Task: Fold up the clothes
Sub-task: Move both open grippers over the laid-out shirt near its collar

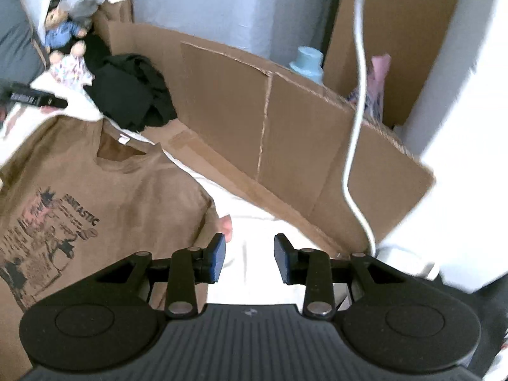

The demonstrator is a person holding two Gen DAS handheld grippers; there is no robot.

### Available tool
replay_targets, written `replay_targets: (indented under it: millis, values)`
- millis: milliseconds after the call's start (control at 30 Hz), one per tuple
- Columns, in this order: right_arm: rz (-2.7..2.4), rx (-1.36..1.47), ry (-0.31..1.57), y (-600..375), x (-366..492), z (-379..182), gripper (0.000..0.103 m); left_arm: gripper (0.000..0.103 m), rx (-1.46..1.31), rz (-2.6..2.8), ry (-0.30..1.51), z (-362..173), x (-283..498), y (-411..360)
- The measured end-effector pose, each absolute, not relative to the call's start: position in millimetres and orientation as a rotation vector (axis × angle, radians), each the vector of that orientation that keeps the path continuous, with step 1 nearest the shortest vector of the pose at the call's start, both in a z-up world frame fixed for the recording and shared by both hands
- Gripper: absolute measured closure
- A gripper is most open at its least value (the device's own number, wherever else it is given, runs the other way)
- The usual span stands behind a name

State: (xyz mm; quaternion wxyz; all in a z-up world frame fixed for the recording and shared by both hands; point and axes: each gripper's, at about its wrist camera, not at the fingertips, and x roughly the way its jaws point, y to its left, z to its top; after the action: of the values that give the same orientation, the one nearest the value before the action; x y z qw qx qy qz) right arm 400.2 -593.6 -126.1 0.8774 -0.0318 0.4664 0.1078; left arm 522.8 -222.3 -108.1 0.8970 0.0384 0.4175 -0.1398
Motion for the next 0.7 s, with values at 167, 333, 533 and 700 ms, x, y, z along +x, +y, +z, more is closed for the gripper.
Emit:
replay_targets:
  millis: [167, 333, 533, 700]
  values:
    - [0.256, -0.010, 1.032, -596, 391, -154, 0.059, 0.038, 0.085, -0.341, 0.873, -106, 505, -235]
    - [0.239, 0.023, 1.123, -593, 389, -195, 0.060, 0.038, 0.090, -0.354, 0.885, -115, 497, -235]
    - [0.226, 0.126, 1.180, -598, 382, -227, 0.060, 0.038, 0.105, -0.353, 0.910, -132, 495, -223]
    - [0.245, 0.224, 1.223, -596, 377, -244, 0.060, 0.038, 0.073, -0.340, 0.949, -153, 489, -207]
